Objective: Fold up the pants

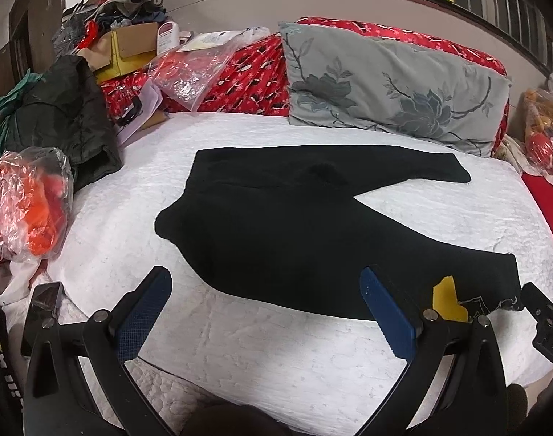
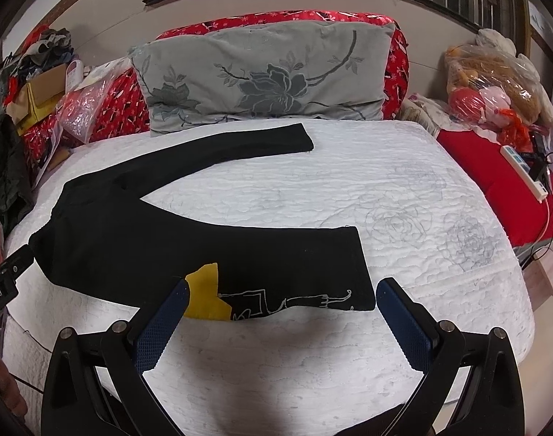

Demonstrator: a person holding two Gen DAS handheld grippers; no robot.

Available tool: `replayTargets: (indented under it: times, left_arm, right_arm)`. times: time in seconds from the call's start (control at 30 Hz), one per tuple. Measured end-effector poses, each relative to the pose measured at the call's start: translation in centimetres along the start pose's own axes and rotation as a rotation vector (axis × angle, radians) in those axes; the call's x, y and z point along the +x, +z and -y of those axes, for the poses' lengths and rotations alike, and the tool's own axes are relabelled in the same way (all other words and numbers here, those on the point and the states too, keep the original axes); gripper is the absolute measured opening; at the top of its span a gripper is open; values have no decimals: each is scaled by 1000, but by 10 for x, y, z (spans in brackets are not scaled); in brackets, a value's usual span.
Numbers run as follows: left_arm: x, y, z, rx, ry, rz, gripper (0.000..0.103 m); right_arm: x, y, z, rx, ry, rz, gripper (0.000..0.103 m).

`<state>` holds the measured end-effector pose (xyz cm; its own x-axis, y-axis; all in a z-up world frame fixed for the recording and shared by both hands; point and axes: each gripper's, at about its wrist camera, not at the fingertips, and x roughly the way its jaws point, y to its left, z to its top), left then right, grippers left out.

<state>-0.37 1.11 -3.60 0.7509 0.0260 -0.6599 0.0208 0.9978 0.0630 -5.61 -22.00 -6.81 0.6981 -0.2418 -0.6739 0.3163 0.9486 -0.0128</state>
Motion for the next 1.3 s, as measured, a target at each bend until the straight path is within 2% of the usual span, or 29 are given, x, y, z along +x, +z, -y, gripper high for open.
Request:
replayTargets:
  times: [0.93, 1.3]
  left_arm:
    - [9, -3, 8, -10, -48, -61, 103]
    - [7, -3, 11, -10, -57, -59, 103]
  right_arm:
    - [11, -6, 1, 11, 12, -43, 103]
    - [15, -6, 1, 11, 17, -51, 103]
